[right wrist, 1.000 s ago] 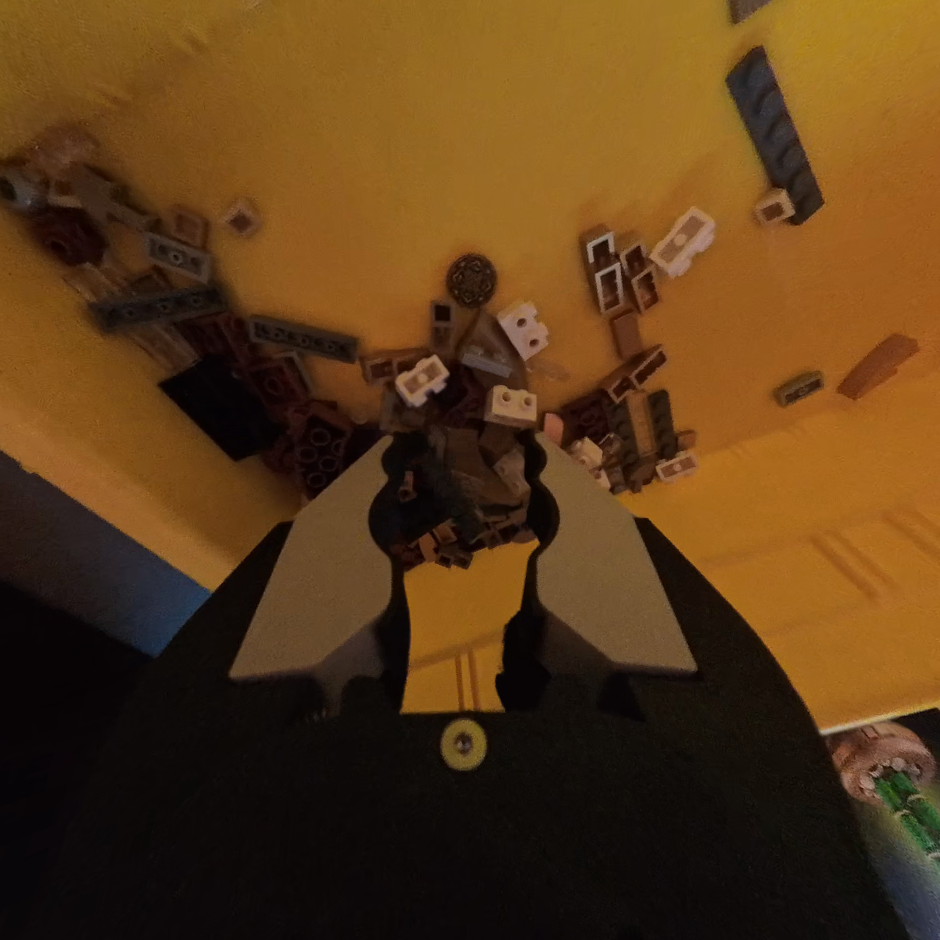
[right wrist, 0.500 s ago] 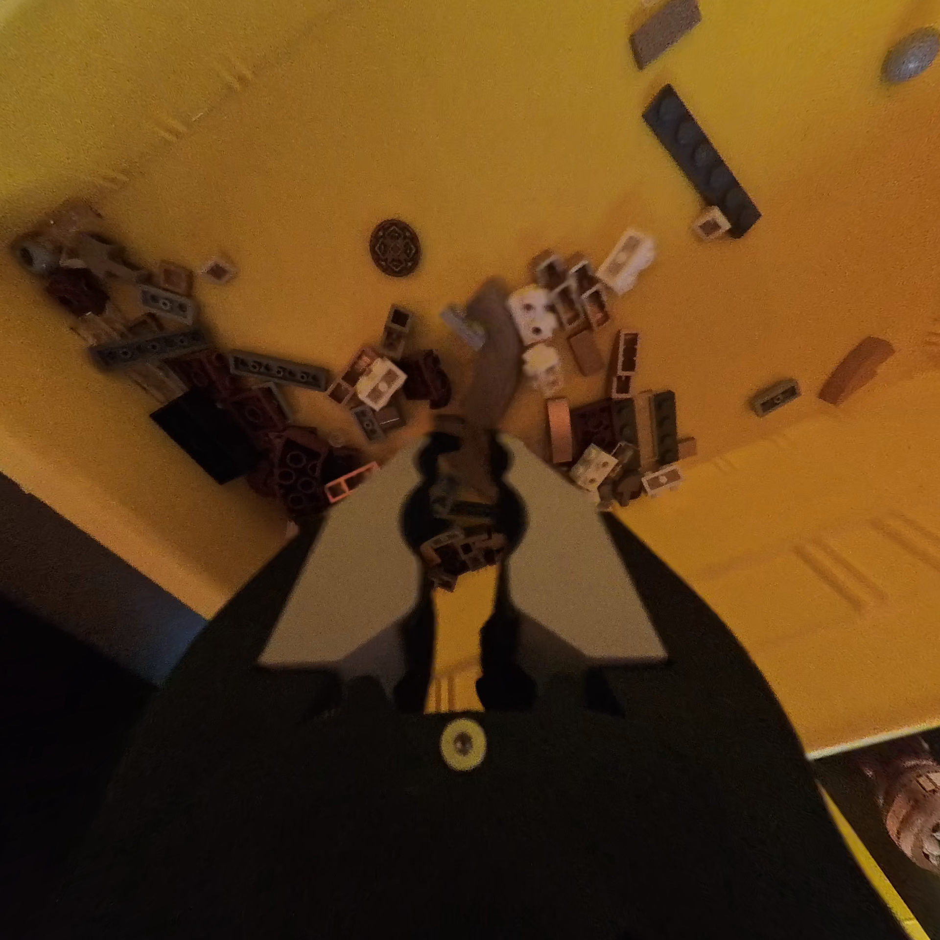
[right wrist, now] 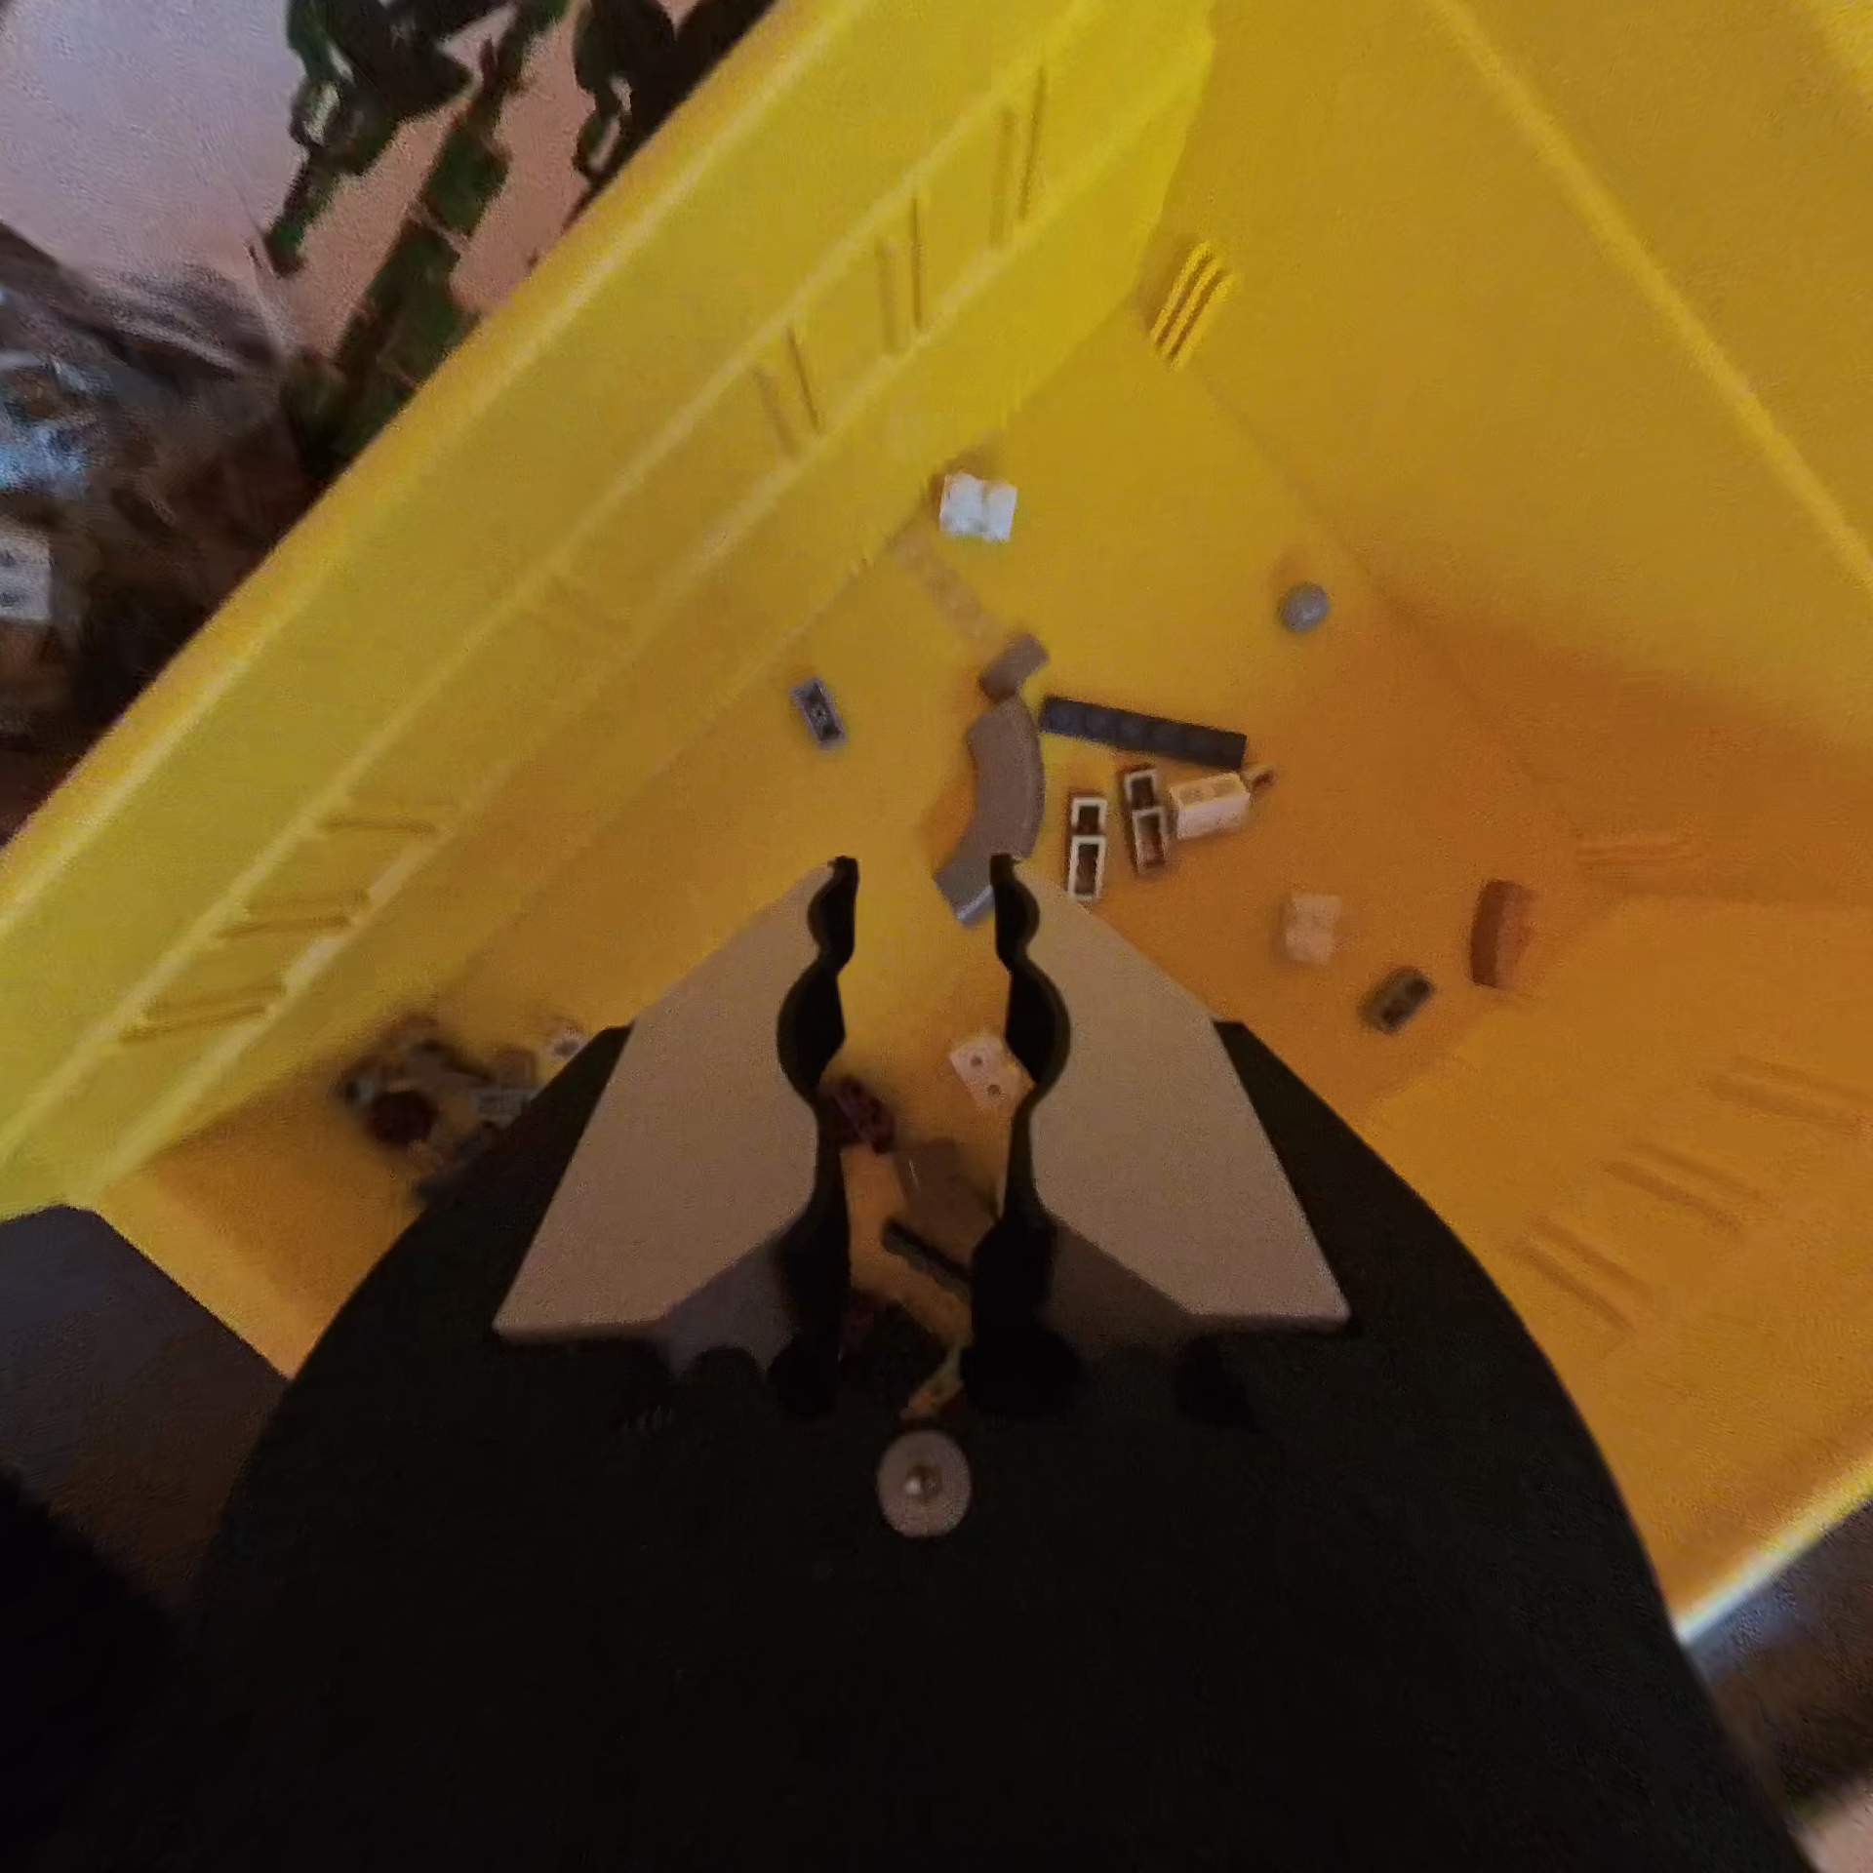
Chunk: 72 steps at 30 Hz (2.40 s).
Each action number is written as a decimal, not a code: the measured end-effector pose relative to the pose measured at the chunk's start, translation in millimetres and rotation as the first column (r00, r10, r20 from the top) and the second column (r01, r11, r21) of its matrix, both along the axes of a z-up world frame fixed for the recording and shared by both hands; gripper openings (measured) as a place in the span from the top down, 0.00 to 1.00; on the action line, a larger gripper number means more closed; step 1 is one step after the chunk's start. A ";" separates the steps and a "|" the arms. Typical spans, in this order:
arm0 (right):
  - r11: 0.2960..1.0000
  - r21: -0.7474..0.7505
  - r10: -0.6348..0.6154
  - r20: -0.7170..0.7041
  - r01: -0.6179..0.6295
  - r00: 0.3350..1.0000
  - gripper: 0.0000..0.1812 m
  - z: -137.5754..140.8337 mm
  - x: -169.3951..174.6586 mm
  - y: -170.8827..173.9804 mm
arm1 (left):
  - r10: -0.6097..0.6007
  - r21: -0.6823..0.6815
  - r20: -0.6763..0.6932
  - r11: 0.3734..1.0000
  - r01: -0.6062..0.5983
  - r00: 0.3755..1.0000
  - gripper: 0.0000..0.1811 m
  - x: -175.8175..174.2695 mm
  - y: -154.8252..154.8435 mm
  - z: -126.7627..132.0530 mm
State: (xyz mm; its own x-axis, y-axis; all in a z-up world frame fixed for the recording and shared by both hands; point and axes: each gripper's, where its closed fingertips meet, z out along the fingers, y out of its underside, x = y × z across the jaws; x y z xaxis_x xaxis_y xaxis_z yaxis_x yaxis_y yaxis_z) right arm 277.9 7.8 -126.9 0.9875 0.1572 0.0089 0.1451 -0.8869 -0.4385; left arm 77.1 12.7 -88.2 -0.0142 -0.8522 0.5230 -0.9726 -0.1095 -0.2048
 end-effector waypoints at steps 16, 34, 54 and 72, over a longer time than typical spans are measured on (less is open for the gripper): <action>0.998 0.063 0.012 0.042 -0.015 0.999 0.88 19.9 3.3 1.4 | 0.004 -0.001 0.001 1.000 -0.004 1.000 1.00 -0.8 1.7 0.6; 0.903 0.312 0.335 -0.078 -0.296 0.939 0.84 94.9 -99.1 3.0 | 0.019 -0.008 0.005 1.000 -0.019 1.000 1.00 -2.0 5.9 2.2; 0.908 -0.341 0.261 0.003 -0.245 0.965 0.80 -34.6 -12.5 -67.8 | 0.020 -0.001 0.008 1.000 -0.020 1.000 1.00 -2.3 6.0 3.3; 0.891 0.144 0.431 0.024 -0.430 0.902 0.88 67.9 -81.6 -27.7 | 0.018 -0.002 0.003 1.000 -0.018 1.000 1.00 -1.9 5.6 2.0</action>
State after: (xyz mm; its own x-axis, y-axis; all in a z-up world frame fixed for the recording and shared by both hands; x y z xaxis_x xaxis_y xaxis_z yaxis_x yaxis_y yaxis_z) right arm 196.3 -19.9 -59.0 0.8234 0.5647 0.0553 0.4945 -0.6665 -0.5579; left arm 75.1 18.2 -86.2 -0.0007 -0.8511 0.5250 -0.9698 -0.1275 -0.2079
